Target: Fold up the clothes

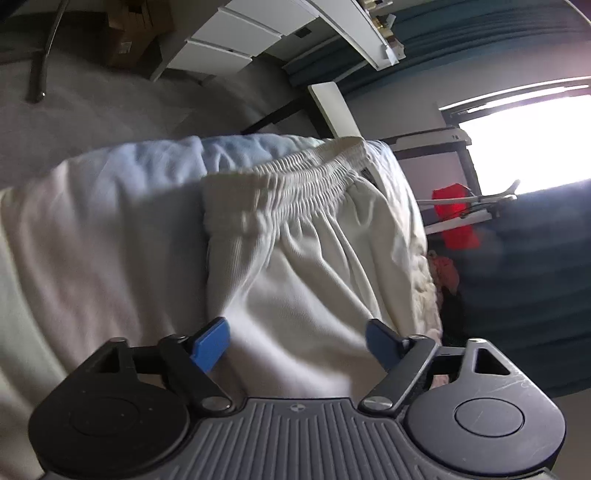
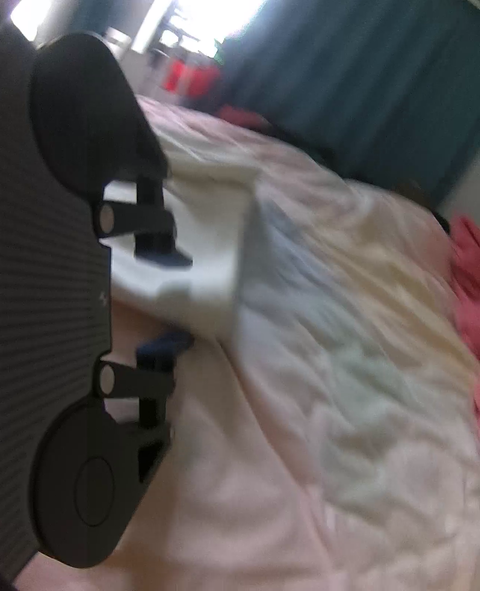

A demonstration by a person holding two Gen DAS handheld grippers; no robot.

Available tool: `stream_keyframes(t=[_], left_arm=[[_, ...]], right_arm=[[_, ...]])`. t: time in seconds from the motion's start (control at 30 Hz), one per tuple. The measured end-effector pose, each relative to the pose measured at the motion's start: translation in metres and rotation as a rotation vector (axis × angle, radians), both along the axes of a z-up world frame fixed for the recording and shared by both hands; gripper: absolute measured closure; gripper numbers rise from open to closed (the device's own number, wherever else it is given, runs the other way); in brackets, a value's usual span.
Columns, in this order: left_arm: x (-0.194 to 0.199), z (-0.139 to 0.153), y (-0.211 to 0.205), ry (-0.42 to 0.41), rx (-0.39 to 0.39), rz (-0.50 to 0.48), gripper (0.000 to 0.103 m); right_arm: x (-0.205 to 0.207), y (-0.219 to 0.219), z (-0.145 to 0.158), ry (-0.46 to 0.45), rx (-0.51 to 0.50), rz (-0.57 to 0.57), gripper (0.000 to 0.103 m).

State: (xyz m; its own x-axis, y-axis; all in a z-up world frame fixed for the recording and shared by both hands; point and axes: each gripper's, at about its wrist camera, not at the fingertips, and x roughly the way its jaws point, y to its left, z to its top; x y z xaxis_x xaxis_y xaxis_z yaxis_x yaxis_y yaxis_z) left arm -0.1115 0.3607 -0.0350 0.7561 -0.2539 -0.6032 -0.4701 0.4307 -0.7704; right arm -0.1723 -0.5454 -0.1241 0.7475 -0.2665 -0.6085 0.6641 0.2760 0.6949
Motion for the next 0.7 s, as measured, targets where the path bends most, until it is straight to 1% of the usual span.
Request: stream_keyframes(t=[0.07, 0.1, 0.17, 0.23, 0.27, 0.3, 0.37, 0.4, 0.43, 0.47, 0.5, 0.53, 0.57, 0.6, 0.63, 0.67, 0.7], left_arm=[[-0.006, -0.003, 0.003, 0.021, 0.003, 0.012, 0.013], [-0.009, -0.004, 0.004, 0.032, 0.004, 0.019, 0.013], [-0.007, -0.016, 0.011, 0.052, -0.024, 0.051, 0.013], [0.012, -0.028, 0.015, 0.063, -0.031, 0.021, 0.011], [0.021, -0.034, 0.017, 0.068, -0.034, 0.006, 0.006], [0.03, -0.036, 0.018, 0.072, -0.03, -0.005, 0.005], [0.035, -0.032, 0.019, 0.049, -0.034, 0.036, 0.006], [0.038, -0.03, 0.02, 0.038, -0.034, 0.056, 0.013], [0.042, -0.025, 0.019, 0.043, -0.009, 0.058, 0.017], [0.045, -0.02, 0.019, 0.048, 0.015, 0.061, 0.028], [0.046, -0.018, 0.019, 0.058, 0.019, 0.076, 0.036], [0.045, -0.016, 0.02, 0.054, 0.01, 0.089, 0.038], [0.046, -0.013, 0.02, 0.033, 0.006, 0.085, 0.043], [0.048, -0.01, 0.018, 0.022, 0.02, 0.074, 0.054], [0.05, -0.007, 0.017, 0.023, 0.047, 0.07, 0.062], [0.052, -0.004, 0.015, 0.026, 0.074, 0.066, 0.078], [0.052, 0.001, 0.014, 0.036, 0.109, 0.069, 0.087]], right_arm=[[0.001, -0.003, -0.003, -0.003, 0.018, -0.001, 0.085], [0.002, -0.003, -0.003, -0.003, 0.016, 0.003, 0.086], [0.002, -0.004, 0.0, -0.008, 0.004, 0.018, 0.091], [0.003, -0.005, 0.005, -0.005, -0.005, 0.031, 0.092], [0.003, -0.008, 0.008, -0.007, -0.007, 0.033, 0.093], [0.004, -0.01, 0.012, -0.011, -0.011, 0.035, 0.093], [0.005, -0.012, 0.024, -0.02, -0.025, 0.041, 0.094], [0.006, -0.012, 0.031, -0.029, -0.035, 0.046, 0.094], [0.006, -0.012, 0.04, -0.04, -0.047, 0.053, 0.095], [0.008, -0.011, 0.049, -0.05, -0.06, 0.062, 0.095], [0.009, -0.011, 0.059, -0.059, -0.073, 0.072, 0.095], [0.011, -0.011, 0.066, -0.063, -0.084, 0.081, 0.095], [0.013, -0.01, 0.072, -0.063, -0.094, 0.089, 0.095], [0.016, -0.01, 0.078, -0.063, -0.103, 0.097, 0.095], [0.018, -0.01, 0.084, -0.063, -0.112, 0.106, 0.095], [0.02, -0.01, 0.09, -0.063, -0.121, 0.114, 0.095], [0.022, -0.01, 0.096, -0.063, -0.13, 0.122, 0.095]])
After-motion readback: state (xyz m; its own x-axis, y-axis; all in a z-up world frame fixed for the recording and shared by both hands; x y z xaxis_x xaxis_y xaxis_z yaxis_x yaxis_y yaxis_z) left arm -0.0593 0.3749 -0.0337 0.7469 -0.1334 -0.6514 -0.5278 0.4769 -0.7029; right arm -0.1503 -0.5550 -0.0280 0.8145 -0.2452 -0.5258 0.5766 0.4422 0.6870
